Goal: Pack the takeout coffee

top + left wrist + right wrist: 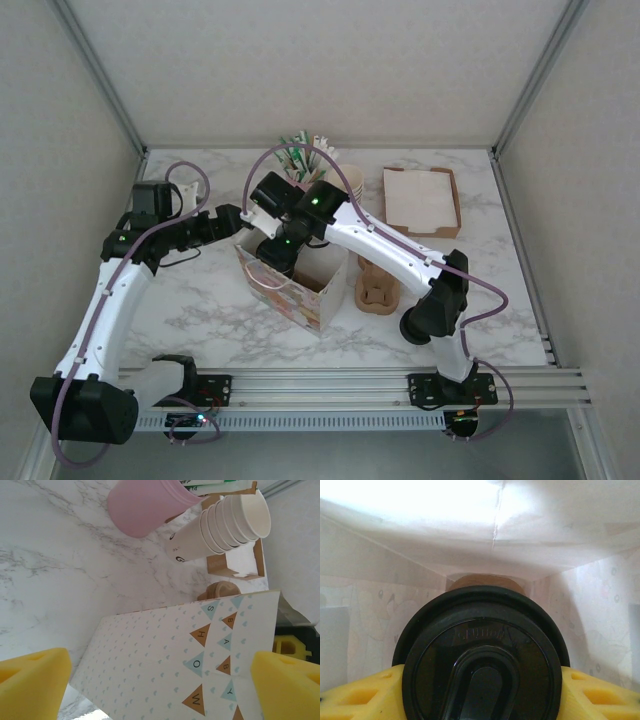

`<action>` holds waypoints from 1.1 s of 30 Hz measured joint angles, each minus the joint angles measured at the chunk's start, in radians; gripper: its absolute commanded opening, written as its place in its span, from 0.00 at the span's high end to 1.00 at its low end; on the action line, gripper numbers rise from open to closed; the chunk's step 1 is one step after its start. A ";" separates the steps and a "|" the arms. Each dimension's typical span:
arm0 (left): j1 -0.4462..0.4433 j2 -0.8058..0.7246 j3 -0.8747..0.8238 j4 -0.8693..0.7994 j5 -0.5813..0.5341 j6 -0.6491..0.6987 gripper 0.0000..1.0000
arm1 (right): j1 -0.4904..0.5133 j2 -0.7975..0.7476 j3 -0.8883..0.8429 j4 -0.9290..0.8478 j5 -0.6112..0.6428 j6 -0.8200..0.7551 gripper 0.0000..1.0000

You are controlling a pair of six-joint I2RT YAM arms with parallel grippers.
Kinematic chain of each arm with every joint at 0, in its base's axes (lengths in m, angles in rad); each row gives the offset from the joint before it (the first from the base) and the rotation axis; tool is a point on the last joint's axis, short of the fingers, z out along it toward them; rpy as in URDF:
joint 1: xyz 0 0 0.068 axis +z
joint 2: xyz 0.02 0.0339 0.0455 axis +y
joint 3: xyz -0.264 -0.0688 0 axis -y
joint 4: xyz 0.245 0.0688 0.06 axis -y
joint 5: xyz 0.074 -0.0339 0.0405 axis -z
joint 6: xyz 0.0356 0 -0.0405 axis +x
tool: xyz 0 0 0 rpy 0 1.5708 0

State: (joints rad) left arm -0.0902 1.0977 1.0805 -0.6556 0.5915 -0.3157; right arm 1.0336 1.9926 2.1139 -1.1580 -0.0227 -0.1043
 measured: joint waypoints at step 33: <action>-0.007 -0.026 0.000 -0.035 -0.285 0.002 0.10 | 0.000 -0.029 -0.172 0.107 -0.008 0.016 0.44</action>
State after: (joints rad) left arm -0.0971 1.0718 1.0805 -0.6910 0.3061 -0.3138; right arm 1.0336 1.9633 1.9423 -1.0512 -0.0311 -0.0887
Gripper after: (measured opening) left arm 0.899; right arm 0.649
